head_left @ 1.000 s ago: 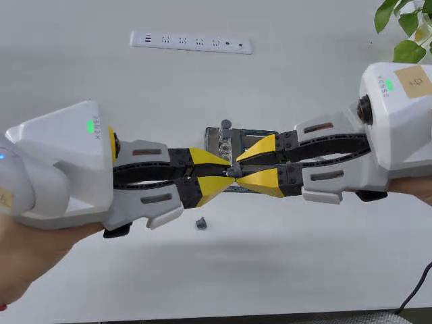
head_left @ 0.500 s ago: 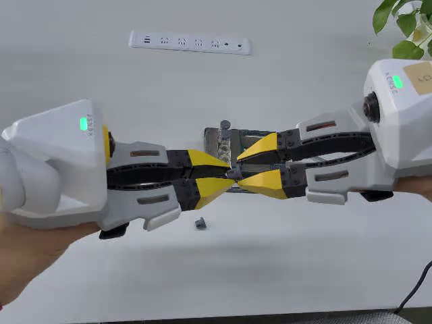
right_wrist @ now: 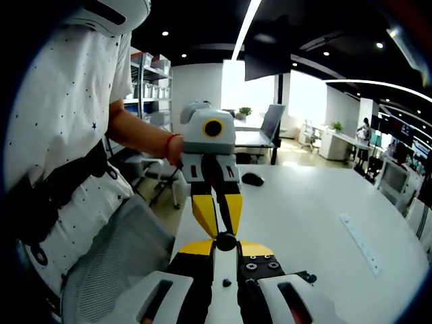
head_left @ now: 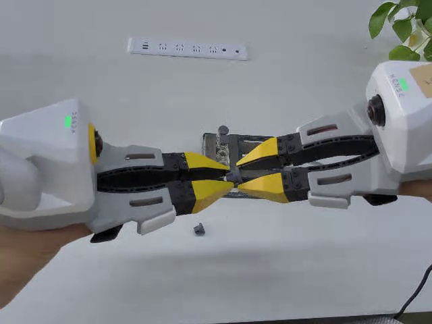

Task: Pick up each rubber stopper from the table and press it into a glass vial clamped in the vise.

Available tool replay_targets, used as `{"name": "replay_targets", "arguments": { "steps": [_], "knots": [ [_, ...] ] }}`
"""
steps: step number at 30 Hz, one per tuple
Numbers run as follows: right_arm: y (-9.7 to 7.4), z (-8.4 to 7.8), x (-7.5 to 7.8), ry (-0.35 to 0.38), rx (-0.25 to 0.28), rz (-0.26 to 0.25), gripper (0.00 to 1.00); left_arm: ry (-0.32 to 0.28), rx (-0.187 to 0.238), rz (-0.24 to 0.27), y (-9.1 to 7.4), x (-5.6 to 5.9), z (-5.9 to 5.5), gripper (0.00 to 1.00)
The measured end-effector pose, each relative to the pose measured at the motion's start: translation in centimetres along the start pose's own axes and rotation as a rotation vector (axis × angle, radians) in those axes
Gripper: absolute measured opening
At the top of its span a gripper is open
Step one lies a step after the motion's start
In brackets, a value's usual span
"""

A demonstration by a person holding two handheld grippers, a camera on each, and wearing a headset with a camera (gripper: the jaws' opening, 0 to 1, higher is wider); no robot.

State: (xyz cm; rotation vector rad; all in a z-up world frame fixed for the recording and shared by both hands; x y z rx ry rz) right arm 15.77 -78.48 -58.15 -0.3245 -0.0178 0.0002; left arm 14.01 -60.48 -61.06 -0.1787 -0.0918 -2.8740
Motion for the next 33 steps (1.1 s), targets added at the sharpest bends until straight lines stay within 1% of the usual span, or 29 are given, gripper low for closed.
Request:
{"name": "replay_targets", "arguments": {
  "steps": [3,8,19,21,26,28,33],
  "knots": [
    [0.00,0.03,-0.05,0.000,-0.002,0.004,0.08,-0.002,-0.001,-0.007,0.01,0.02,0.01,0.03],
    [-0.22,0.10,0.03,0.021,0.011,0.008,0.08,-0.012,0.007,-0.016,-0.04,0.02,0.15,0.03],
    [-0.07,0.11,-0.32,0.019,0.004,0.027,0.07,-0.027,-0.007,-0.030,-0.11,0.19,-0.17,0.03],
    [-0.03,0.18,-0.36,0.018,0.007,0.030,0.07,-0.048,0.005,-0.030,-0.22,0.15,-0.19,0.03],
    [0.00,0.36,-0.33,0.015,0.007,0.031,0.08,-0.055,0.017,-0.031,-0.27,0.09,-0.03,0.03],
    [0.03,0.34,-0.32,0.011,0.004,0.030,0.08,-0.063,0.029,-0.029,-0.28,-0.01,0.13,0.03],
    [0.08,0.43,-0.32,0.009,0.005,0.025,0.08,-0.068,0.035,-0.027,-0.31,-0.09,0.16,0.03]
  ]
}}
Point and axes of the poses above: the centre of the closed fingertips' face, and the gripper's own axes: y roughly forward along the fingers, x roughly to its right, z roughly out of its top, the point moved 10 cm from there along -y, roughly backward along the fingers, and after that the axes turned 10 degrees about x, right-handed, at the moved point
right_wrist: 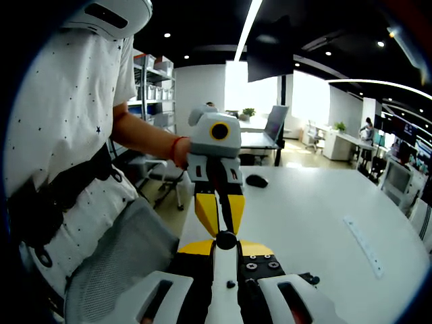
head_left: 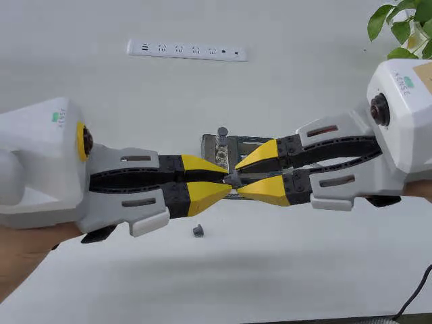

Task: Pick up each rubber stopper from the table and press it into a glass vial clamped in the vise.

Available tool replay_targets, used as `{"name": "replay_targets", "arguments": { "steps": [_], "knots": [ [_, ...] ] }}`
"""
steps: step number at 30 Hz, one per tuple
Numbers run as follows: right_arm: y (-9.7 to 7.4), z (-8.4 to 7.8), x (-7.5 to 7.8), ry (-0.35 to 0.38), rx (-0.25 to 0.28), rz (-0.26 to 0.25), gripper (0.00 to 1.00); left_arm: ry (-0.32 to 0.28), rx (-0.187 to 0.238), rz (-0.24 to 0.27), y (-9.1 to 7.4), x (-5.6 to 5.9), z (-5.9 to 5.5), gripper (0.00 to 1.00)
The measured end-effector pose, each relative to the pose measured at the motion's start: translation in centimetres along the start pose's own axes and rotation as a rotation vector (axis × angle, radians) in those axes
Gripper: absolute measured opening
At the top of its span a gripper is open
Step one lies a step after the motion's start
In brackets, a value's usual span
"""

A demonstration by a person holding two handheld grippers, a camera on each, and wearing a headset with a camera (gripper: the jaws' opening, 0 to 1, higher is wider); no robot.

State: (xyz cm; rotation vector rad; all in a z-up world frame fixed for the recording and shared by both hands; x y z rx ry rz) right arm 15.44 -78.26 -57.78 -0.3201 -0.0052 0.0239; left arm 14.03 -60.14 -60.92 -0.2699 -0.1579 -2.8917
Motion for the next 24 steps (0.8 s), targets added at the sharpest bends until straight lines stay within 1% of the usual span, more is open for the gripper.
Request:
{"name": "replay_targets", "arguments": {
  "steps": [7,12,20,24],
  "knots": [
    [0.06,0.05,-0.07,0.015,0.008,0.001,0.08,-0.002,-0.006,-0.004,-0.09,0.07,-0.15,0.03],
    [0.12,0.05,-0.15,0.002,0.004,0.002,0.07,0.000,-0.009,-0.003,-0.12,0.07,-0.21,0.03],
    [0.11,0.18,-0.16,0.005,0.008,0.009,0.07,-0.009,-0.001,-0.010,-0.18,0.07,-0.24,0.03],
    [0.09,0.26,-0.17,0.004,0.009,0.014,0.07,-0.024,0.004,-0.017,-0.15,0.05,-0.22,0.03]
  ]
}}
Point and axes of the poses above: the centre of the closed fingertips' face, and the gripper's own axes: y roughly forward along the fingers, x roughly to its right, z roughly out of its top, the point moved 10 cm from there along -y, roughly backward along the fingers, and after that the axes turned 10 degrees about x, right-handed, at the moved point
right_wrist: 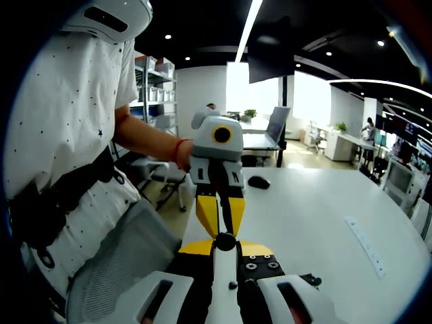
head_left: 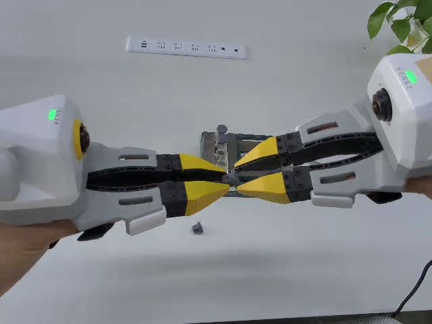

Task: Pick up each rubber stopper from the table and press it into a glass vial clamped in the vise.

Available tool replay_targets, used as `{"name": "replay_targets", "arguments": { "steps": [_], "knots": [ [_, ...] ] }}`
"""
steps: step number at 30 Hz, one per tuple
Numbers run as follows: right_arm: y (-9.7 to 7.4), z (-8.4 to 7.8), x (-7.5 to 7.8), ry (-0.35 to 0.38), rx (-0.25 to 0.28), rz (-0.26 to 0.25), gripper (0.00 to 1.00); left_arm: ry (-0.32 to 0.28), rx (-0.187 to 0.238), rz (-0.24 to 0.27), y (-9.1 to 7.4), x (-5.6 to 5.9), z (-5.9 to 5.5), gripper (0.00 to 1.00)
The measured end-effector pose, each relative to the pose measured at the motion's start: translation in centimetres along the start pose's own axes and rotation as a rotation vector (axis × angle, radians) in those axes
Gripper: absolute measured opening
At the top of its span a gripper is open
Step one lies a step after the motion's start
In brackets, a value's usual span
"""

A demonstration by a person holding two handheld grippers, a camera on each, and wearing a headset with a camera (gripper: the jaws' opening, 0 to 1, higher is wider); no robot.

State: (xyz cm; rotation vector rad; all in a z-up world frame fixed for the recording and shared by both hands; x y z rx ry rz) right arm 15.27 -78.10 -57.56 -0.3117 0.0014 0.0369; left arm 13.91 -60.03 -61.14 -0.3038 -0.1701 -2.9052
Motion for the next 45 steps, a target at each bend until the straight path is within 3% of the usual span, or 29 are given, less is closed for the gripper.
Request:
{"name": "replay_targets", "arguments": {
  "steps": [29,45],
  "knots": [
    [0.03,0.32,-0.14,0.004,-0.002,0.026,0.07,-0.010,-0.002,-0.031,0.03,0.14,0.23,0.03],
    [-0.07,0.47,0.05,0.017,0.000,0.006,0.06,0.003,0.012,-0.021,-0.14,0.02,0.40,0.03]
  ]
}}
Point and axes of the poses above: the centre of the closed fingertips' face, and the gripper's own axes: y roughly forward along the fingers, x roughly to its right, z roughly out of its top, the point moved 10 cm from there along -y, roughly backward along the fingers, and after that the axes turned 10 degrees about x, right-handed, at the moved point
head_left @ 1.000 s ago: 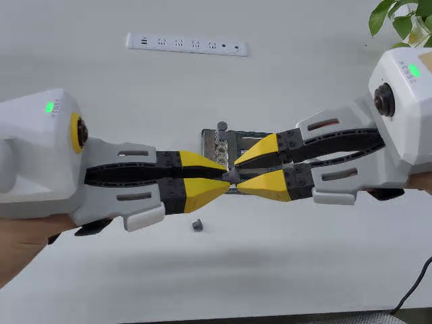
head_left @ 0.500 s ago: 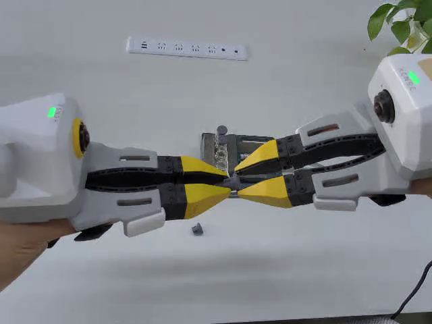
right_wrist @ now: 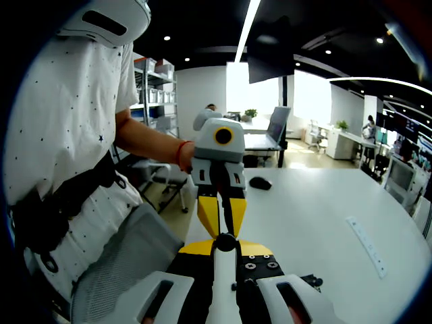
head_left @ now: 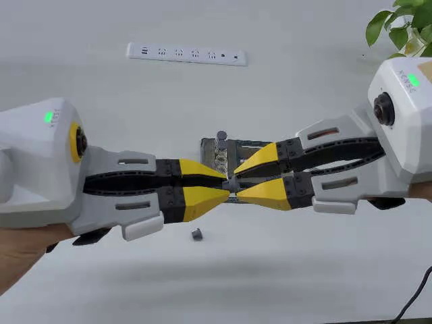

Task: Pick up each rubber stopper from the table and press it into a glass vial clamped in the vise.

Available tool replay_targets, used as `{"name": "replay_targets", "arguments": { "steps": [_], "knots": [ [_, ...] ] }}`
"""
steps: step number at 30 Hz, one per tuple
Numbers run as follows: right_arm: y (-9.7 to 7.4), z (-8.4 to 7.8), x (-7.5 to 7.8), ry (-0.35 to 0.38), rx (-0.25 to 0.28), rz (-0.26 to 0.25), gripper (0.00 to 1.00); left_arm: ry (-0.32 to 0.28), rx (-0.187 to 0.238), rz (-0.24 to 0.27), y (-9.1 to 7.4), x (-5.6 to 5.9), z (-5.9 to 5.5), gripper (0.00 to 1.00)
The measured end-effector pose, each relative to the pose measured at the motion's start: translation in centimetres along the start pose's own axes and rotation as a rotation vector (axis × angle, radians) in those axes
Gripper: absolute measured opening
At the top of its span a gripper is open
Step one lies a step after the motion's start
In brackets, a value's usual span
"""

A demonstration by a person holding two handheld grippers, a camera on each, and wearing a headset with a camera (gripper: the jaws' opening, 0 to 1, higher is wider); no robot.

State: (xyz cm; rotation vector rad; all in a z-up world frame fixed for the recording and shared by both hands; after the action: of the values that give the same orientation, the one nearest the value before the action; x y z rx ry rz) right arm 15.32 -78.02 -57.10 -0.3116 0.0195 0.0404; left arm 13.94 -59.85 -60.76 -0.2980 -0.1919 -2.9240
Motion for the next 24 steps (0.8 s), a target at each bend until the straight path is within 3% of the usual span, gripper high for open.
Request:
{"name": "replay_targets", "arguments": {
  "steps": [24],
  "knots": [
    [0.59,-0.23,0.99,0.021,-0.051,0.006,0.06,0.007,0.013,0.039,-0.80,-0.44,-0.43,0.06]
  ]
}}
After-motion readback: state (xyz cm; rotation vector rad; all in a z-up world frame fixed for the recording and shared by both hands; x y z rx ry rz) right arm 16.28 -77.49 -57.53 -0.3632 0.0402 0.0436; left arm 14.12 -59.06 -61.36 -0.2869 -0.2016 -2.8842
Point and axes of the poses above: the centre of the closed fingertips' face, and the gripper's own axes: y roughly forward along the fingers, x roughly to its right, z roughly out of its top, the point moved 10 cm from there along -y, roughly backward along the fingers, and after that the axes turned 10 degrees about x, right-handed, at the moved point
